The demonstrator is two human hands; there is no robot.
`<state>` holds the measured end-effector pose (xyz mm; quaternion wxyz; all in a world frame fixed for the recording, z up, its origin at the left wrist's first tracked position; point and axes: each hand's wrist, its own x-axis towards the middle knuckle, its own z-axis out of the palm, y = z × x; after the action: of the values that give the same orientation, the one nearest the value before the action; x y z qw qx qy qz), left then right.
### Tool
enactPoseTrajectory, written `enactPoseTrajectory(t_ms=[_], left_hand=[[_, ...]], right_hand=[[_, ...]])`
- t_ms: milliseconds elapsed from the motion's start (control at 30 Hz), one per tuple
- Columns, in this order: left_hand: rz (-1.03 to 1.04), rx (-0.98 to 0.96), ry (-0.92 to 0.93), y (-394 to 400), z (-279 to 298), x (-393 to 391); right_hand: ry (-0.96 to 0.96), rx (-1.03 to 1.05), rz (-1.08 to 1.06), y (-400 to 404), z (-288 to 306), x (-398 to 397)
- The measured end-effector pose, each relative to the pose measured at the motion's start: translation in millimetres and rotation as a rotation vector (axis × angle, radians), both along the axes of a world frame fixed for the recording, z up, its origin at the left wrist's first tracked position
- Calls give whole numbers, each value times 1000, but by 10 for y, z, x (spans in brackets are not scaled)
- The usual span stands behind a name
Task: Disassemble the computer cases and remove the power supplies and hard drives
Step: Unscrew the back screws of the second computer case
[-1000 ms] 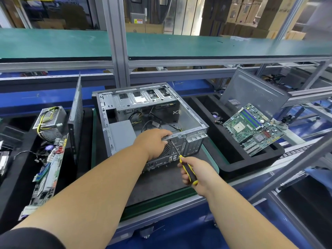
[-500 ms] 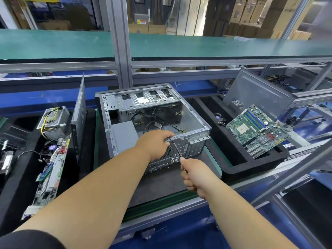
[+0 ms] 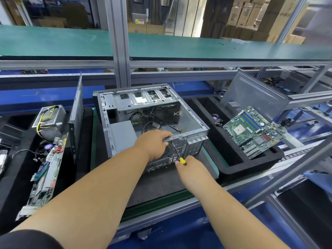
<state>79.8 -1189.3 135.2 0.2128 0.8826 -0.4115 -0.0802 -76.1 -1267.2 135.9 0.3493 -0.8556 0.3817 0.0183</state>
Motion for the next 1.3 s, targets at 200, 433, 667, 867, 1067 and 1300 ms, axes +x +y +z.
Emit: enactPoseTrajectory(t_ms=[200, 433, 667, 867, 1067, 1300], left_hand=[[-8, -9, 6, 14, 2, -7], [-1, -4, 8, 19, 17, -15], [3, 6, 12, 11, 11, -12], [6, -1, 12, 8, 6, -12], [1, 5, 5, 7, 14, -15], [-11, 13, 3, 19, 33, -22]], right_hand=[[-414, 1279, -386, -185, -50, -155], [-380, 1466, -347, -157, -56, -118], [-125, 567, -231, -41, 69, 4], [106, -439, 50, 92, -25, -2], [125, -535, 88, 109, -73, 8], [-373, 1167, -423, -153, 29, -124]])
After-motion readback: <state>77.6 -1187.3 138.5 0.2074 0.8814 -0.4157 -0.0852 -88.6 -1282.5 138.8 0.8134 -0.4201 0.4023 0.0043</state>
